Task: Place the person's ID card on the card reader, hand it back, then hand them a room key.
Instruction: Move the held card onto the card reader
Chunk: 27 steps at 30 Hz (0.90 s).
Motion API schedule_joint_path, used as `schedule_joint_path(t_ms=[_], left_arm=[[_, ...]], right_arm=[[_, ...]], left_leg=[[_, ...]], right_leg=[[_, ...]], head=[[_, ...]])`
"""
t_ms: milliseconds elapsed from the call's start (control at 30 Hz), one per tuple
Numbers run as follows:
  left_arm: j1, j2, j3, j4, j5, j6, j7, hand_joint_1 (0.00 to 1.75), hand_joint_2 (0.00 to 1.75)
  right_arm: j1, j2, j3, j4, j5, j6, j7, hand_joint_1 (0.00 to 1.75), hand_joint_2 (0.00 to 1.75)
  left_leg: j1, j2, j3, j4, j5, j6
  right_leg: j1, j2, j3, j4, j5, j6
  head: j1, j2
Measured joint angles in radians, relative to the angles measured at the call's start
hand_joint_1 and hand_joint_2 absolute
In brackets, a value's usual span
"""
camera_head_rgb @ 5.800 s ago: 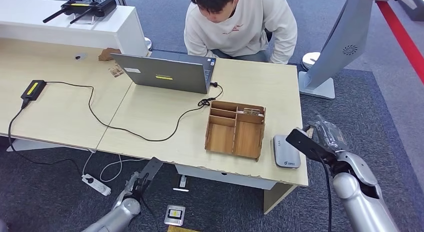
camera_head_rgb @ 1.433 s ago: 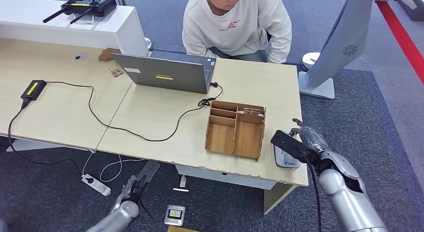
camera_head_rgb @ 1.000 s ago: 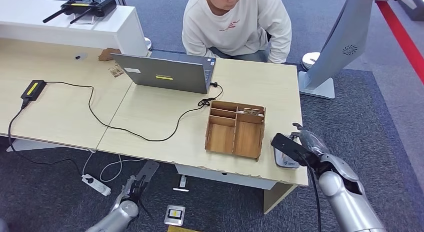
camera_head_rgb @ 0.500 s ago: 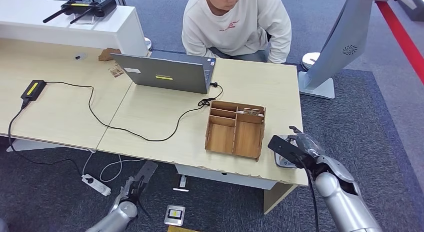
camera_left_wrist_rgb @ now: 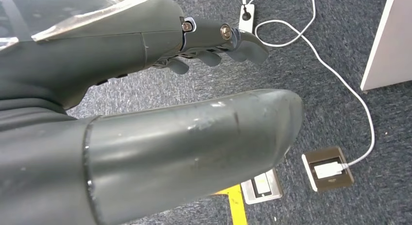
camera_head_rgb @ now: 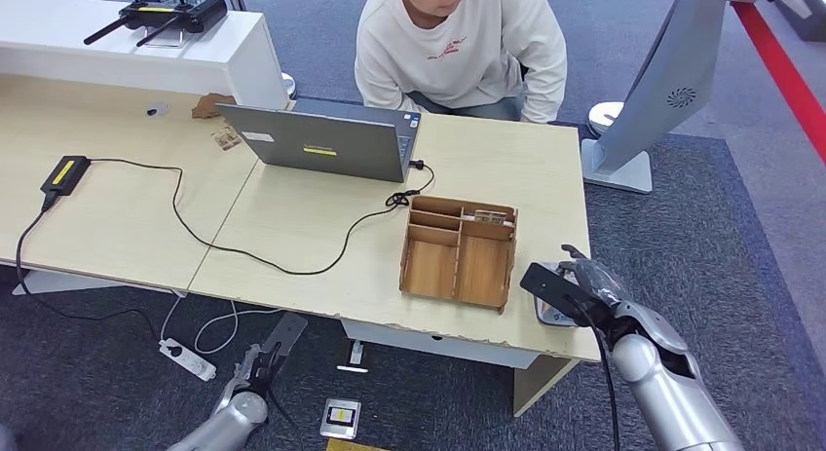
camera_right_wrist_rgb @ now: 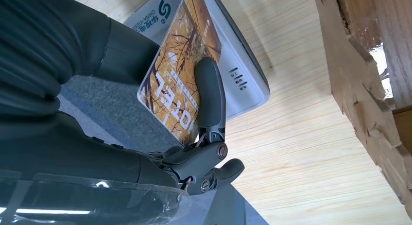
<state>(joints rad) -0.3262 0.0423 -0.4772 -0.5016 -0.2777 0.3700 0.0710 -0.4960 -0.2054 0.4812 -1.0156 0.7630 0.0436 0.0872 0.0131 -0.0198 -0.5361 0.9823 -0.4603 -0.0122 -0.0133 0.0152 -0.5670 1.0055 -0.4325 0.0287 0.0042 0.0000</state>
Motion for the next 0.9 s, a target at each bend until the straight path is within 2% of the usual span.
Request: schedule_joint_path(t_ms=[900], left_arm=[[0.023,0.0,0.018,-0.053,-0.016,0.03,0.031,0.0,0.0]], right_arm=[[-0.01,0.022,0.005,-0.01,0.027,0.026,-0.002,1.75,1.75]], left_leg=[[0.0,0.0,0.0,0.0,0.0,0.0]], right_leg=[[0.0,0.0,0.0,0.0,0.0,0.0]], head=[[0.0,0.0]])
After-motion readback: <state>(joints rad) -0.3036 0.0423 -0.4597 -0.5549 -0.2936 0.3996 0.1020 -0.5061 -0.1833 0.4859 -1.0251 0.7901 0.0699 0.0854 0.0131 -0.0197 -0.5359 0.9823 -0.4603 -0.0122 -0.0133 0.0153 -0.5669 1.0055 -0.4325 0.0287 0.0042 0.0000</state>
